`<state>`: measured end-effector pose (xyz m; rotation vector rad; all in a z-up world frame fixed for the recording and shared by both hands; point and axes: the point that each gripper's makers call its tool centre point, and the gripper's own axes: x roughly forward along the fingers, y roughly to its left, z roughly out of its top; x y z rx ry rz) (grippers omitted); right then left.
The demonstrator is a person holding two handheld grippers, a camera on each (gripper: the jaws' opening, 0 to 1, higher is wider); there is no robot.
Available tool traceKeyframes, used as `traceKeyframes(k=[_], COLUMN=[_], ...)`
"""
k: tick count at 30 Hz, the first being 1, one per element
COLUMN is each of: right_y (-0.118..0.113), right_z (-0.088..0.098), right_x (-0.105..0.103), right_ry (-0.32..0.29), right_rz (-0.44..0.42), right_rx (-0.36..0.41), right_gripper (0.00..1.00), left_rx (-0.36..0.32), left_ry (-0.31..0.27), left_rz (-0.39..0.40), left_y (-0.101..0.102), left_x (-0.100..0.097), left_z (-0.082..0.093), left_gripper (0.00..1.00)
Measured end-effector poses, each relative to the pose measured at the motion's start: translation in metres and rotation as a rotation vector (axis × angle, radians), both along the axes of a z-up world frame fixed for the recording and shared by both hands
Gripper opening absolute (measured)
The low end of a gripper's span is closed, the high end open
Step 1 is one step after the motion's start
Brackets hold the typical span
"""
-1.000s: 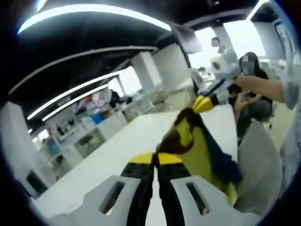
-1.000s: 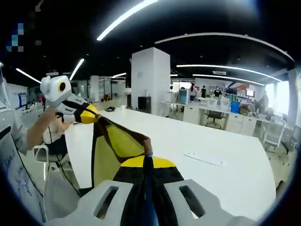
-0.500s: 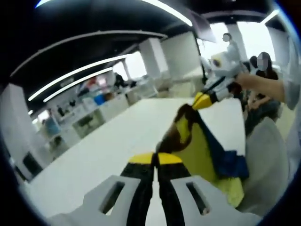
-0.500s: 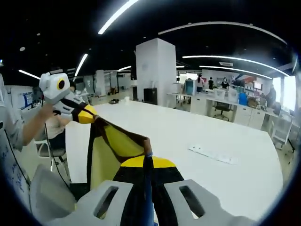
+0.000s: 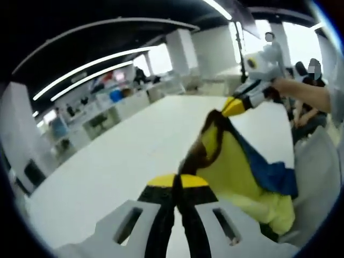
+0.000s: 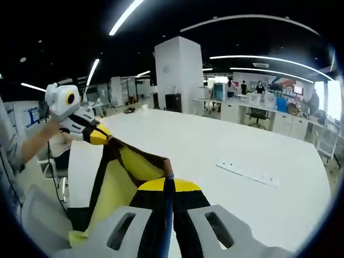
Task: Fold the garment on the visible template until the final outline fits inside the template.
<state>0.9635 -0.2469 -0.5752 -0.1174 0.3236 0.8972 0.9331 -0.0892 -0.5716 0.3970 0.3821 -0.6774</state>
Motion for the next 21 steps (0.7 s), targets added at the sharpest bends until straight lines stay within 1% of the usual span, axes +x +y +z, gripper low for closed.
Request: traceKeyframes(k=[4, 10, 13, 18, 21], right_y=[0.001, 0.006, 0.008, 0.014, 0.017], right_z=[-0.013, -0.034, -0.043, -0.061, -0.072], right_x=[0.016, 0.033, 0.042, 0.057, 0.064], right_ry=[0.013, 0.033, 0.039, 0.059, 0.068], right_rz=[-0.010, -0.013, -0.014, -0.014, -0.014], right_rx=[0.002, -0.008, -0.010, -0.018, -0.025], right_gripper=[0.03, 0.03, 0.03, 0.03, 0.03], left_rx=[-0.003, -0.007, -0.008, -0.014, -0.006], left_ry=[0.032, 0.060, 0.072, 0.106, 0.121], left_rz=[0.001, 0.026, 0.035, 0.060, 0.068], left_y=[0.001, 0.008, 0.010, 0.017, 0.020], left_x=[0.011, 0.031, 0.038, 0.052, 0.061], left_z=[-0.016, -0.036, -0.045, -0.067, -0.080], left_gripper=[0.00, 0.00, 0.00, 0.00, 0.00])
